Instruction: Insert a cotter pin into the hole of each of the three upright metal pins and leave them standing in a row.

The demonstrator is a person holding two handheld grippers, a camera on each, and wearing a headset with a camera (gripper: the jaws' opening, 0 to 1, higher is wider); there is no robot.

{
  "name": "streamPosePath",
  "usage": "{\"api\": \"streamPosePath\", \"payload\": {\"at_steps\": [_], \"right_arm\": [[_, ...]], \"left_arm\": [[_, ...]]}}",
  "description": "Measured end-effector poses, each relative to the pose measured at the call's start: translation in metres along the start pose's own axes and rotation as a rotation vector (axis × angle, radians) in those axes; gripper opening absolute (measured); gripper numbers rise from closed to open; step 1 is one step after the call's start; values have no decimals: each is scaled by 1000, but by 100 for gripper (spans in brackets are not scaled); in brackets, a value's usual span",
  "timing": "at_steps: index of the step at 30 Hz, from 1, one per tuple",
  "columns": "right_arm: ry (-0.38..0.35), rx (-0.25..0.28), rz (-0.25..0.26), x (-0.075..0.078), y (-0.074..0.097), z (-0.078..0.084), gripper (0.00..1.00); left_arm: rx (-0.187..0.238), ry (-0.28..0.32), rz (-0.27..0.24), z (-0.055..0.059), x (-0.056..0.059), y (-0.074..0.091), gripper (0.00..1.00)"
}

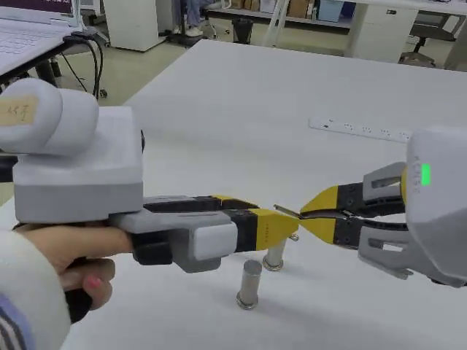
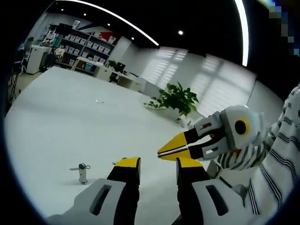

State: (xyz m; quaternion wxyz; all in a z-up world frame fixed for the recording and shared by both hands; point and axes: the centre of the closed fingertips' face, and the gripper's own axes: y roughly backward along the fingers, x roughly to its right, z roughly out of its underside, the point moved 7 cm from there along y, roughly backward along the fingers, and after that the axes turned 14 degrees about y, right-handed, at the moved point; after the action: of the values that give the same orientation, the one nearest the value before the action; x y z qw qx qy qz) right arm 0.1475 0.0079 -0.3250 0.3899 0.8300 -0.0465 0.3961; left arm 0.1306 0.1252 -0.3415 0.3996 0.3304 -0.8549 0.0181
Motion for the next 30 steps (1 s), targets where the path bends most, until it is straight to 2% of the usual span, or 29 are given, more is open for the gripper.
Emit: {"api": "streamPosePath", "payload": {"at_steps": [8,15,20,26,30], "right_arm": [[27,18,-17,-4,-1,-8,0],[28,22,-23,-7,-2,-10,0],[35,20,-25,-8,-2,-10,0],[30,20,-27,-10,-3,-10,0],[34,24,-28,-10,-2,-11,0]], "left_arm": [[-21,47,23,7,0,-5,9],[-17,76,19,10,-2,-6,1],[-14,100,19,10,-3,-6,0],[-37,75,21,11,-3,-6,0],[-31,118,28,11,-3,-5,0]]}}
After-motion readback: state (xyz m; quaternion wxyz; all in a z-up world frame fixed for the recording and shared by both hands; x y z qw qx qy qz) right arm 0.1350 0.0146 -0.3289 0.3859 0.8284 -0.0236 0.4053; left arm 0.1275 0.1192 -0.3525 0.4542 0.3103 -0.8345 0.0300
